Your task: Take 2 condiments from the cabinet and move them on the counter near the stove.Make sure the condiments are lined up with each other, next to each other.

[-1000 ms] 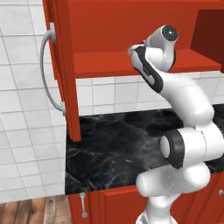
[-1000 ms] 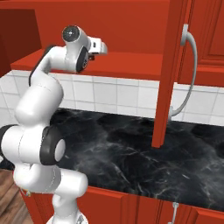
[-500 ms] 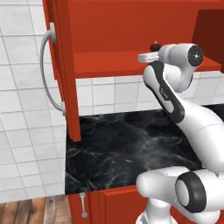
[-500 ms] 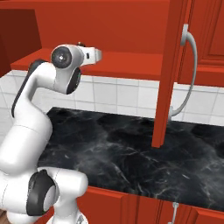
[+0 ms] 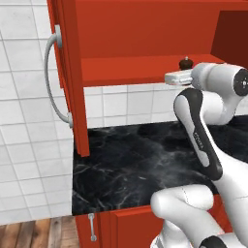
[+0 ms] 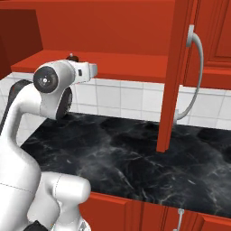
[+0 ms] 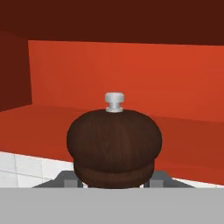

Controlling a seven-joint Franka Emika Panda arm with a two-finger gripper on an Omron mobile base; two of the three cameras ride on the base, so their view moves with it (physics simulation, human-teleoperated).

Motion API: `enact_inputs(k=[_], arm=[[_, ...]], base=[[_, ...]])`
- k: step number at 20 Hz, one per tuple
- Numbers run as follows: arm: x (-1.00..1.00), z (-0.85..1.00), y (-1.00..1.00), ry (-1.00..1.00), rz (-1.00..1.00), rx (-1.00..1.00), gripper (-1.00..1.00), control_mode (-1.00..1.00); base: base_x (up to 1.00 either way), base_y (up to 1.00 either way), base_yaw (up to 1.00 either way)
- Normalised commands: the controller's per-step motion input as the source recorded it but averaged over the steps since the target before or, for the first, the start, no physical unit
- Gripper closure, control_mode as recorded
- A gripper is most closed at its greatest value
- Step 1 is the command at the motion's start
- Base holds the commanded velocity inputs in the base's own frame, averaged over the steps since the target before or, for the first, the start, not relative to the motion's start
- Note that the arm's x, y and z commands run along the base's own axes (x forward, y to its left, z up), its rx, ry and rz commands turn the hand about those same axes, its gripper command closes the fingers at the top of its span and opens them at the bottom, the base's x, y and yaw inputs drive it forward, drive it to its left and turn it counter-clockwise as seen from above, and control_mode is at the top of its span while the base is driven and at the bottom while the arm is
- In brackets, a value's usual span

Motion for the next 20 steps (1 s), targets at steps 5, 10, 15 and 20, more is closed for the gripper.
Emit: enact_inputs(k=[5, 10, 15, 20], arm=[[-0.99, -0.05, 0.0, 0.0, 0.0, 0.03, 1.0, -1.0], [-0.87, -0.24, 0.0, 0.0, 0.0, 0.04, 1.0, -1.0], [-0.57, -0.27, 0.0, 0.0, 0.0, 0.09, 1.0, -1.0], [-0.38, -0.2, 0.0, 0.05, 0.0, 0.1, 1.0, -1.0]], base=[[0.0, 0.0, 0.0], [0.0, 0.0, 0.0], [0.0, 0.0, 0.0], [0.0, 0.0, 0.0]])
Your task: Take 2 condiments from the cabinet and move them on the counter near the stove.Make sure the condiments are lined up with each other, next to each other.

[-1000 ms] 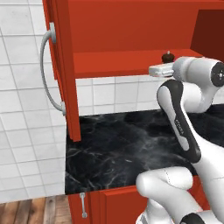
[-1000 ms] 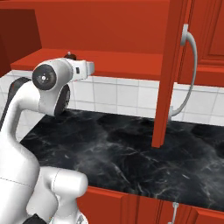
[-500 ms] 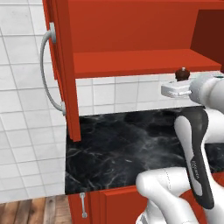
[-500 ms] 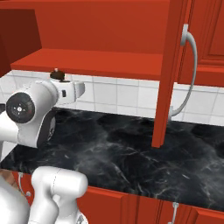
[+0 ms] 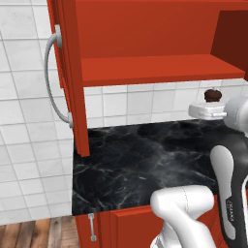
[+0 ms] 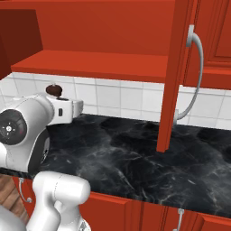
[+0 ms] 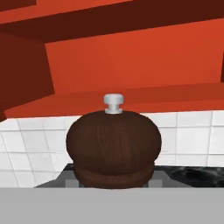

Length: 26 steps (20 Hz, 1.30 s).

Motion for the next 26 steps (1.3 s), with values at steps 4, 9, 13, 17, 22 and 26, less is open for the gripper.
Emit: enact_inputs(k=[4, 9, 13, 17, 22, 26], arm=[[-0.29, -0.29, 0.06, 0.06, 0.0, 0.04, 1.0, -1.0], [0.0, -0.24, 0.19, 0.0, 0.0, 0.0, 1.0, -1.0], [0.09, -0.15, 0.23, -0.01, 0.0, 0.0, 1.0, -1.0], [0.05, -0.04, 0.07, -0.01, 0.0, 0.0, 1.0, 1.0], [0.0, 0.0, 0.0, 0.0, 0.0, 0.0, 1.0, 1.0], [0.0, 0.0, 0.0, 0.0, 0.0, 0.0, 1.0, 1.0]], base=[[0.0, 0.0, 0.0], [0.0, 0.0, 0.0], [0.0, 0.0, 0.0], [0.09, 0.1, -0.04], [-0.21, 0.0, -0.04], [-0.94, -0.1, 0.0]])
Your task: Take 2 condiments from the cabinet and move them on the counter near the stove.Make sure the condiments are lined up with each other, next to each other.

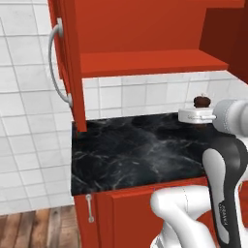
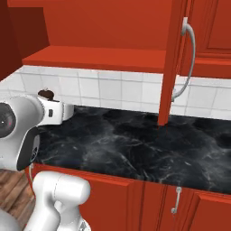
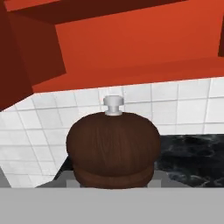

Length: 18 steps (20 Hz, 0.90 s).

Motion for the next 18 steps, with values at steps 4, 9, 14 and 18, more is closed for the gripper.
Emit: enact_inputs(k=[4, 9, 14, 18], arm=[[0.0, 0.0, 0.0, 0.0, 0.0, 0.0, 1.0, 1.0], [0.0, 0.0, 0.0, 0.0, 0.0, 0.0, 1.0, 1.0], [0.0, 0.0, 0.0, 0.0, 0.0, 0.0, 1.0, 1.0], [0.0, 0.0, 0.0, 0.0, 0.0, 0.0, 1.0, 1.0]], base=[[-1.0, -0.38, -0.03], [-0.74, -0.43, -0.56], [0.0, -0.08, -0.97], [0.0, 0.0, -1.0]])
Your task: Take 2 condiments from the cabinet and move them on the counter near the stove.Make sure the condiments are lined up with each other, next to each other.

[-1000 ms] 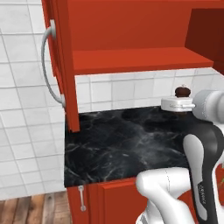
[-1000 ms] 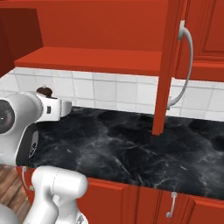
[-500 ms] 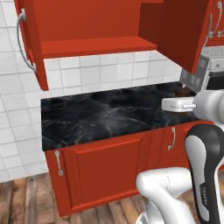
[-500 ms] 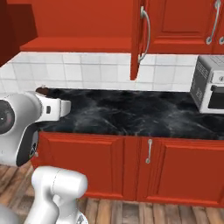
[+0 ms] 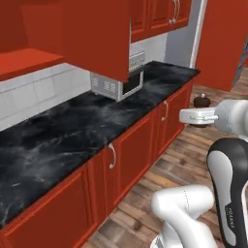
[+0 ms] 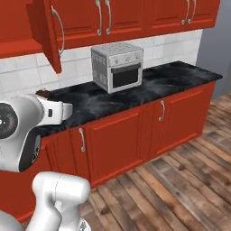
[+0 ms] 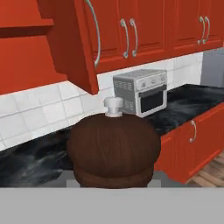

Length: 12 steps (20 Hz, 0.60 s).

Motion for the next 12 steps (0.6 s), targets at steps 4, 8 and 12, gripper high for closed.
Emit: enact_inputs(k=[4, 8, 12], arm=[[0.0, 0.0, 0.0, 0.0, 0.0, 0.0, 1.0, 1.0], [0.0, 0.0, 0.0, 0.0, 0.0, 0.0, 1.0, 1.0], [0.0, 0.0, 0.0, 0.0, 0.0, 0.0, 1.0, 1.0]], base=[[0.0, 0.0, -1.0], [0.0, 0.0, -1.0], [0.0, -0.06, -0.99]])
